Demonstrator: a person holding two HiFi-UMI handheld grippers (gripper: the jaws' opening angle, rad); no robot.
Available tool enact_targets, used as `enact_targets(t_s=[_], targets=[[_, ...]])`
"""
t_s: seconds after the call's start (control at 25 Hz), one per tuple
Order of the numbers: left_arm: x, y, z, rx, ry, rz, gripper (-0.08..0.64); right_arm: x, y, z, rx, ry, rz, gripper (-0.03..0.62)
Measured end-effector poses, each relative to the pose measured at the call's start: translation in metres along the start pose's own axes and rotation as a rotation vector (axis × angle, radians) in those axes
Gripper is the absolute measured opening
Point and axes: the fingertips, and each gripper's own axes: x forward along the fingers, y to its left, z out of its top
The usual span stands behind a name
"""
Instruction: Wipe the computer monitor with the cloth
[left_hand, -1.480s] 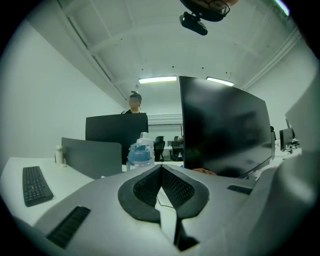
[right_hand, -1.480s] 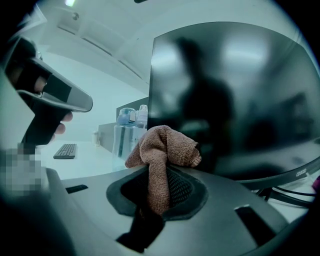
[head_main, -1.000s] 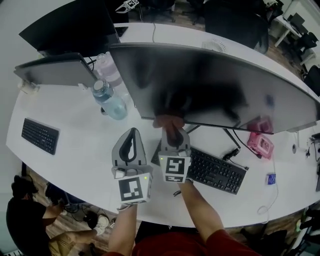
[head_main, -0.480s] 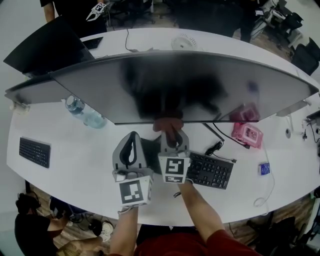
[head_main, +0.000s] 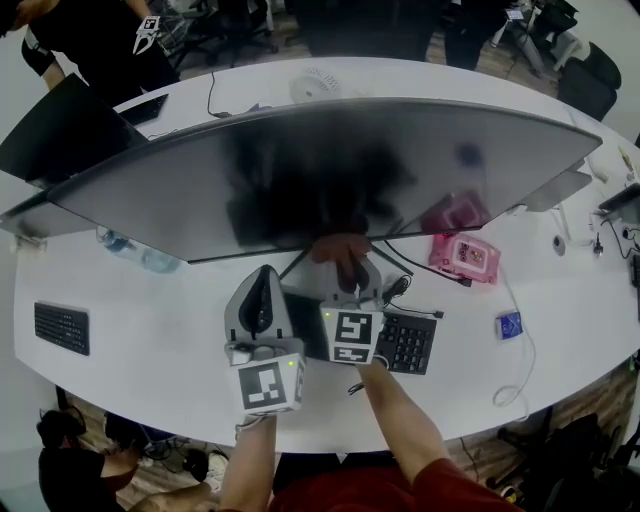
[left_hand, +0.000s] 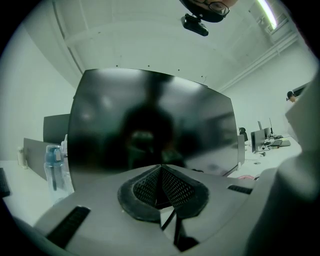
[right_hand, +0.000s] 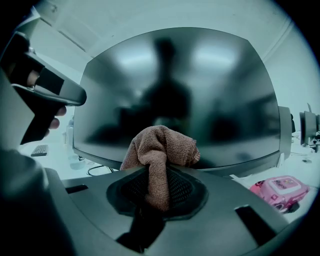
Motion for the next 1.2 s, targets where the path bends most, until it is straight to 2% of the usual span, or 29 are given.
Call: enact_targets(t_s=[0.56,0.88,1.2], targets=[[0.032,-0.109,0.009,0.023,-0.01,-0.082,0.023,-0.025,-0.136,-0.017,0.021,0.017,-0.126,0.08],[0.053,-0.169,0.014,-0.001,-0.027,-0.131,0.023,-0.04,-0.214,-0.021,0.017,0.03,-0.197,0.08],[0.069,-0.226,0.018,-0.001,-0.039,-0.179,0.023,-0.052,-0.273,-0.022,0.01,0.034,-0.235,0.079]])
